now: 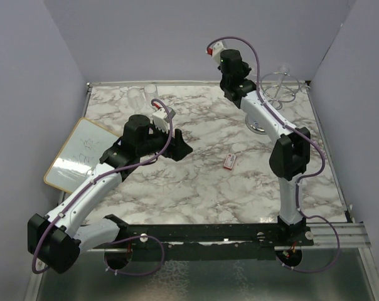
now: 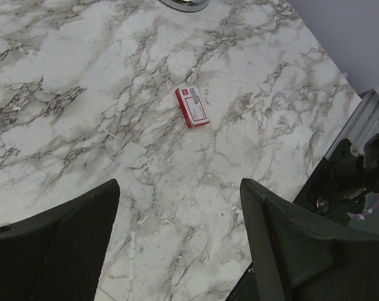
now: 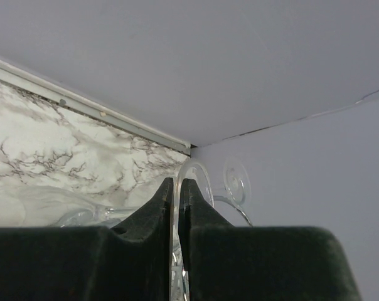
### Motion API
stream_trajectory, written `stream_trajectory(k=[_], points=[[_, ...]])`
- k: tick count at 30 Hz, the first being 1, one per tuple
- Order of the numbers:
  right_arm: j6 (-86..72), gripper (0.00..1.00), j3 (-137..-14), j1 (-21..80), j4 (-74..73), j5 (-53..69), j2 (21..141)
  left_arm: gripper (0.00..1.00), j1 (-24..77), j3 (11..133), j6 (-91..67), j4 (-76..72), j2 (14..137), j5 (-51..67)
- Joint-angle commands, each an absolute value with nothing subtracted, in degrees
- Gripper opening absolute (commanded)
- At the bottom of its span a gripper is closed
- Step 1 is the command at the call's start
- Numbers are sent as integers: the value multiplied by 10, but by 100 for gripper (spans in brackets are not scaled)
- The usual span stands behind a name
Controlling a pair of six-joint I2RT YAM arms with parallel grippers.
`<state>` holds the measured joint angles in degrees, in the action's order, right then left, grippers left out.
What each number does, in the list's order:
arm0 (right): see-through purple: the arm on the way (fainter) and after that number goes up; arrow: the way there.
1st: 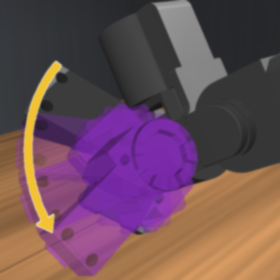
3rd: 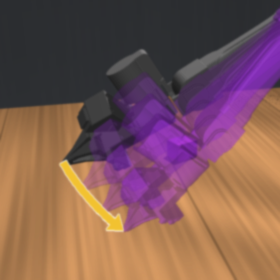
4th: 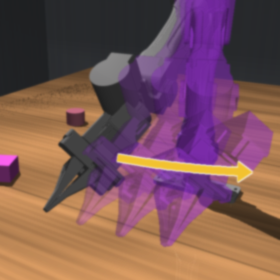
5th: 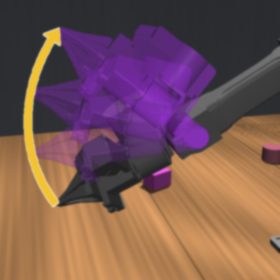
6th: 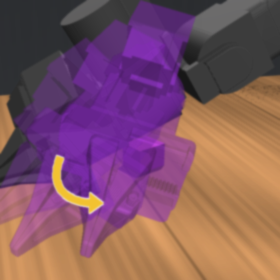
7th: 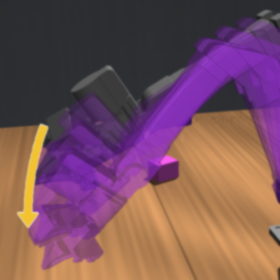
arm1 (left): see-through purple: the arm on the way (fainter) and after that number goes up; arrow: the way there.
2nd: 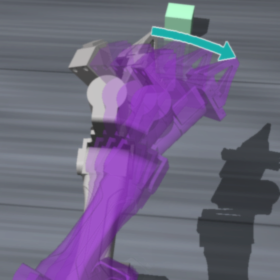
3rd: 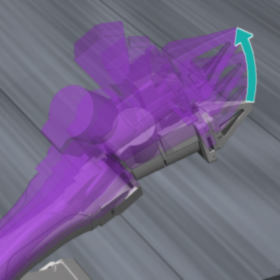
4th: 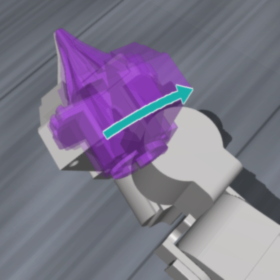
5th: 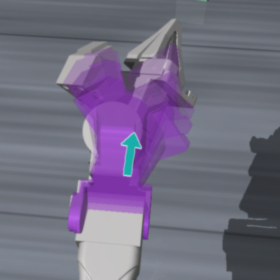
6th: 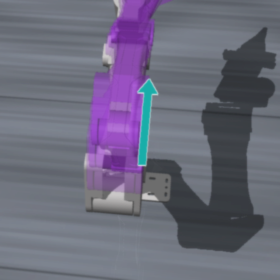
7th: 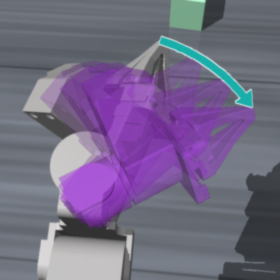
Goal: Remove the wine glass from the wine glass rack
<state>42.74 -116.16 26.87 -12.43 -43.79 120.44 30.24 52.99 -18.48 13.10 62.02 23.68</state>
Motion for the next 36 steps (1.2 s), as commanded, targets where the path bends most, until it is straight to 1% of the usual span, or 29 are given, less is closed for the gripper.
stream_trajectory(k=[1,9,14,18,25,33,36], points=[[420,1,-1193,272,-125,-419,1225,80,305,526,-177,134,609,227],[293,1,-1274,281,-215,-334,1243,80,305,528,-181,134,611,224],[194,1,-1257,284,-242,-259,1212,80,305,533,-185,137,612,213],[108,1,-1219,284,-257,-192,1171,80,306,545,-193,148,606,188],[-59,1,-1078,268,-235,-38,1077,80,305,589,-212,174,581,128],[-267,1,-781,187,-74,218,914,80,305,618,-243,183,530,49],[-333,1,-696,166,-19,270,858,80,305,619,-259,182,514,18]])
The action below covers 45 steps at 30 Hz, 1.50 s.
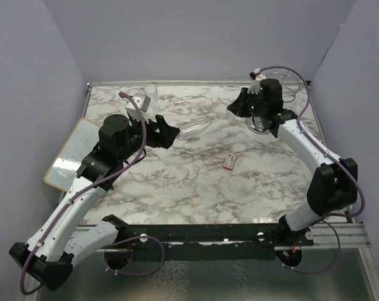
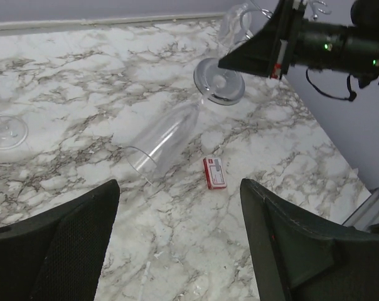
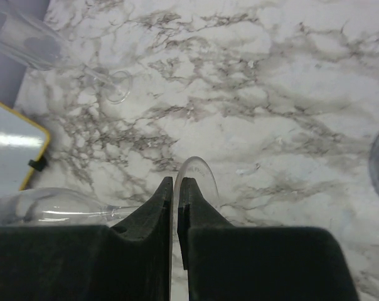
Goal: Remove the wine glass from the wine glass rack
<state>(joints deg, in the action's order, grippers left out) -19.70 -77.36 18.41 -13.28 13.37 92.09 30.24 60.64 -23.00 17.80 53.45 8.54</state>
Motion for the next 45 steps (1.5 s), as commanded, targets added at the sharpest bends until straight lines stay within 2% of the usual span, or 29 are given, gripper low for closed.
stream_trajectory(k=[1,8,15,25,37,45], points=[[-355,1,-672,159,-1,278,839,80,304,618,-264,181,511,9],[-508,1,-524,122,146,319,744,78,304,621,-322,159,534,67],[-563,1,-473,110,209,334,726,76,304,606,-425,70,550,183],[-567,1,-452,94,223,338,714,59,305,582,-447,63,560,191],[-536,1,-454,91,238,357,706,44,304,586,-449,67,586,202],[-498,1,-453,91,222,349,691,28,304,591,-450,70,615,224]])
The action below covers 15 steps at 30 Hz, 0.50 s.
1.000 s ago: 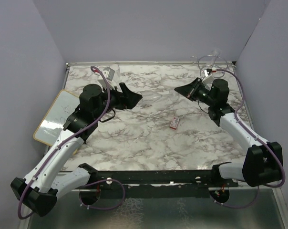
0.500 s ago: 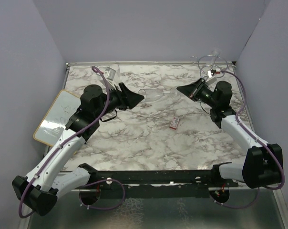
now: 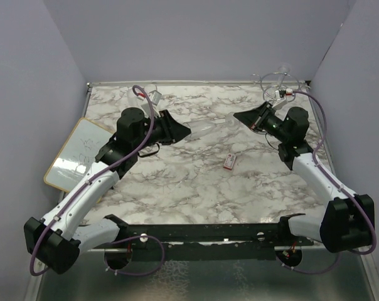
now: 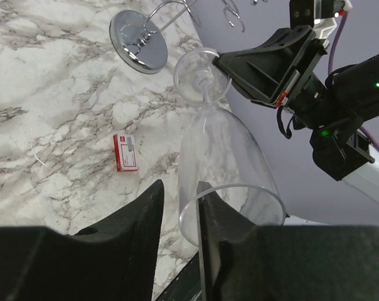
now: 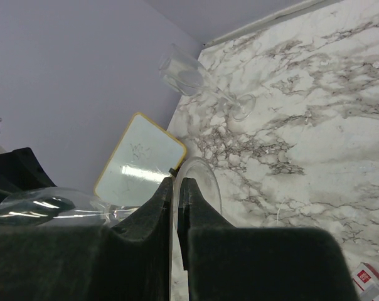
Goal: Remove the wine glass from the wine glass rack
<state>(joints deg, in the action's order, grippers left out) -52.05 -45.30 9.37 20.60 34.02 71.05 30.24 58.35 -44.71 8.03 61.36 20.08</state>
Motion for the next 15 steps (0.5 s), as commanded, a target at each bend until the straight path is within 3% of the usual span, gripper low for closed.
stream_trajectory(k=[1,7,9,11,15], points=[[-493,1,-452,91,220,350,691,25,304,591,-447,74,616,221],[-474,1,-450,91,203,355,689,0,305,599,-427,104,619,198],[-468,4,-447,91,200,362,690,0,304,601,-425,108,619,191],[-462,9,-443,91,190,362,692,0,304,604,-422,113,620,186],[-426,32,-451,91,141,354,696,0,304,612,-416,119,622,180]])
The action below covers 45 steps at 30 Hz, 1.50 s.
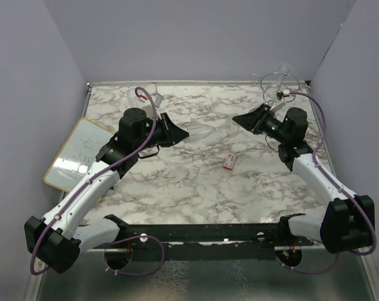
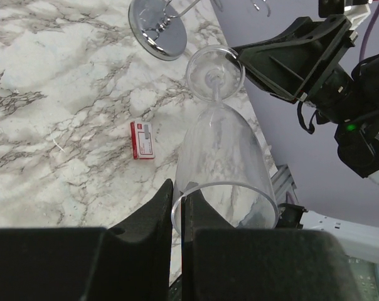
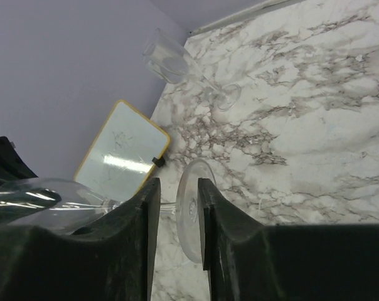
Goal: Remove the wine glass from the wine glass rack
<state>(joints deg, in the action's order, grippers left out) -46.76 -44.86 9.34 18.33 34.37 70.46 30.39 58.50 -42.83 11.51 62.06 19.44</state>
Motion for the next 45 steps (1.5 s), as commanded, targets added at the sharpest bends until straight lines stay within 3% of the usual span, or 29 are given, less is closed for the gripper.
stream_trajectory(k=[1,5,16,29,39,45], points=[[-415,39,-454,91,125,349,697,0,304,616,-413,123,623,177],[-359,60,-475,90,66,317,696,0,304,634,-392,151,628,153],[-214,74,-514,90,-44,217,599,0,304,846,-233,365,775,19],[-180,76,-515,90,-89,190,535,0,298,1083,-107,506,1016,-85],[-171,76,-506,91,-96,192,516,0,257,1230,-75,575,1134,-90],[-175,76,-502,90,-95,191,517,0,234,1256,-69,601,1166,-105]])
